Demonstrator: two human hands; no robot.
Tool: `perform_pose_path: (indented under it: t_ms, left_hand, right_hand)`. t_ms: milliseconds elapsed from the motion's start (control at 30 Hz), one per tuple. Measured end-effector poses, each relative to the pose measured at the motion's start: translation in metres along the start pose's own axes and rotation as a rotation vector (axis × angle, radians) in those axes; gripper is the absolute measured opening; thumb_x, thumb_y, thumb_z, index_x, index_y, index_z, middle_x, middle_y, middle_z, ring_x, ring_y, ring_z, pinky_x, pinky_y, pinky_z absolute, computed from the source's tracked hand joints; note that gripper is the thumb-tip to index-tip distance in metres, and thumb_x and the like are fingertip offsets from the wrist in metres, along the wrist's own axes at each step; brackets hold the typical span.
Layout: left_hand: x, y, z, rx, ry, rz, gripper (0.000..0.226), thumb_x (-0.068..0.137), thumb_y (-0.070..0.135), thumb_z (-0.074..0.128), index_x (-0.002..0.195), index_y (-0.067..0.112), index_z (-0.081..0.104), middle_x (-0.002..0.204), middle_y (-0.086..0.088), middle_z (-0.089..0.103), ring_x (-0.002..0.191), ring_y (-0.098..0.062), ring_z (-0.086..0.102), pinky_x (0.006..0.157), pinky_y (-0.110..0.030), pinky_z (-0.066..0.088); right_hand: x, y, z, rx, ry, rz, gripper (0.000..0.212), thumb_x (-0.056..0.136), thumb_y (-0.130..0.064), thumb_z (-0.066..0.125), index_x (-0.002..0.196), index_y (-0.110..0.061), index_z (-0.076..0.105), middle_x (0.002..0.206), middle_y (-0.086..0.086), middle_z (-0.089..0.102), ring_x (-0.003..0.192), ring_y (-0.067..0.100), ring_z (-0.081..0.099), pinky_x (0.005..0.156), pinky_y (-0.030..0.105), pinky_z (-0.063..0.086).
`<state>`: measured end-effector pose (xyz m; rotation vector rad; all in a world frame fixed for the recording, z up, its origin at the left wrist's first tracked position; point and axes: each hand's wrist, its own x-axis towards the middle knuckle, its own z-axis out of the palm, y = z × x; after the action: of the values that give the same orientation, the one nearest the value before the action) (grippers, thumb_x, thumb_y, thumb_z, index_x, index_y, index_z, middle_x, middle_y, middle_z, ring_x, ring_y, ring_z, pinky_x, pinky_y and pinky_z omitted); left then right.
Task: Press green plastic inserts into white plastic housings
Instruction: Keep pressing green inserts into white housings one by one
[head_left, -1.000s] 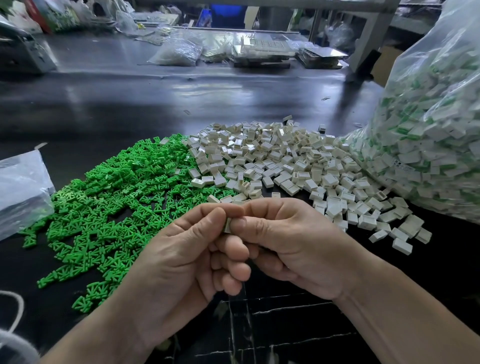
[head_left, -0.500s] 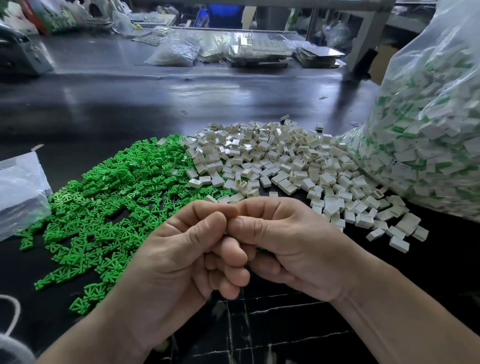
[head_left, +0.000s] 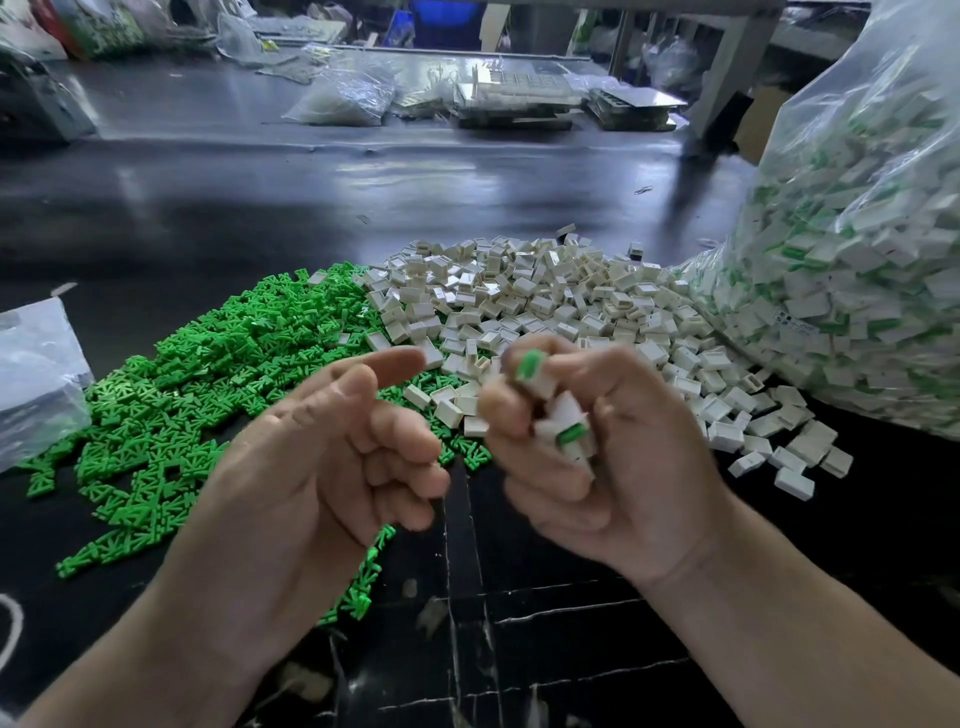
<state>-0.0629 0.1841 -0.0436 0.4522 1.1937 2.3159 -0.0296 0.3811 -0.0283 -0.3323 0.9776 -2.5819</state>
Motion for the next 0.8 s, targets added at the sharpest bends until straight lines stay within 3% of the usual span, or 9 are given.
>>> perform_pose_path:
  t_ms: [133,233,300,367,400,467,567,667,800]
  left_hand:
    - [0.002,0.005,-0.01,0.338,0.279,0.109,0.033,0.06,0.047,0.087,0.077,0.024,0.069,0.07,-0.008,0.067,0.057,-0.021,0.065,0.046,-0.027,0.051]
    - [-0.005,0.002,-0.006,0.741,0.309,0.109,0.026,0.072,0.051,0.075,0.078,0.028,0.065,0.073,-0.005,0.072,0.062,-0.02,0.07,0.049,-0.026,0.055]
    - [-0.01,-0.004,-0.002,1.15,0.316,0.165,0.024,0.072,0.057,0.063,0.083,0.035,0.06,0.075,0.009,0.071,0.061,-0.01,0.067,0.05,-0.023,0.055]
    - [-0.013,-0.009,-0.001,1.502,0.294,0.23,0.023,0.074,0.059,0.058,0.084,0.039,0.055,0.072,0.014,0.063,0.061,-0.003,0.06,0.046,-0.02,0.048]
    - [-0.012,-0.01,-0.001,1.633,0.273,0.227,0.024,0.075,0.061,0.055,0.087,0.039,0.054,0.072,0.016,0.059,0.062,-0.001,0.056,0.049,-0.016,0.044]
    - [-0.011,-0.012,-0.002,1.811,0.252,0.185,0.038,0.077,0.067,0.041,0.094,0.038,0.057,0.083,0.019,0.054,0.07,-0.001,0.053,0.059,-0.025,0.047]
    - [-0.008,-0.014,-0.003,1.977,0.279,0.142,0.052,0.078,0.071,0.035,0.092,0.031,0.064,0.083,0.012,0.055,0.071,-0.013,0.055,0.061,-0.03,0.047]
    - [-0.005,-0.018,-0.001,2.069,0.279,0.149,0.039,0.075,0.063,0.054,0.082,0.027,0.068,0.076,0.008,0.058,0.065,-0.018,0.056,0.058,-0.03,0.041]
    - [-0.003,-0.02,0.001,2.057,0.273,0.152,0.027,0.077,0.052,0.063,0.079,0.026,0.068,0.073,0.008,0.058,0.063,-0.018,0.056,0.059,-0.029,0.04]
  right_hand:
    - [-0.001,-0.017,-0.011,0.134,0.026,-0.085,0.015,0.082,-0.013,0.066,0.09,-0.003,0.059,0.082,0.013,0.057,0.044,0.011,0.055,0.03,0.015,0.038]
    - [-0.003,-0.021,-0.02,0.046,0.108,-0.07,0.015,0.084,-0.017,0.07,0.085,-0.01,0.056,0.082,0.008,0.058,0.046,0.009,0.056,0.029,0.015,0.039]
    - [-0.004,-0.024,-0.023,-0.059,0.199,-0.06,0.014,0.083,-0.018,0.069,0.084,-0.012,0.056,0.079,0.005,0.06,0.047,0.007,0.054,0.029,0.015,0.037]
    - [-0.006,-0.028,-0.024,-0.317,0.342,-0.06,0.003,0.086,-0.013,0.067,0.085,-0.013,0.064,0.074,0.005,0.061,0.044,0.009,0.05,0.029,0.016,0.034]
    - [-0.007,-0.027,-0.024,-0.546,0.431,-0.053,0.005,0.088,-0.011,0.066,0.087,-0.015,0.069,0.071,0.002,0.062,0.043,0.012,0.048,0.03,0.018,0.034]
    - [-0.009,-0.018,-0.023,-1.187,0.569,-0.016,0.011,0.093,-0.022,0.066,0.096,-0.027,0.075,0.068,-0.01,0.066,0.047,0.014,0.054,0.035,0.024,0.043]
    - [-0.004,-0.001,-0.019,-1.927,0.533,0.081,0.023,0.095,-0.046,0.061,0.11,-0.032,0.072,0.085,-0.013,0.071,0.077,0.012,0.067,0.063,0.029,0.057]
    - [0.005,0.006,-0.02,-2.165,0.536,0.211,0.027,0.095,-0.051,0.053,0.115,-0.036,0.064,0.095,-0.004,0.07,0.09,0.024,0.065,0.06,0.031,0.042]
    - [0.01,0.008,-0.021,-2.216,0.528,0.217,0.028,0.095,-0.05,0.052,0.118,-0.037,0.062,0.099,-0.003,0.07,0.091,0.026,0.065,0.052,0.029,0.032]
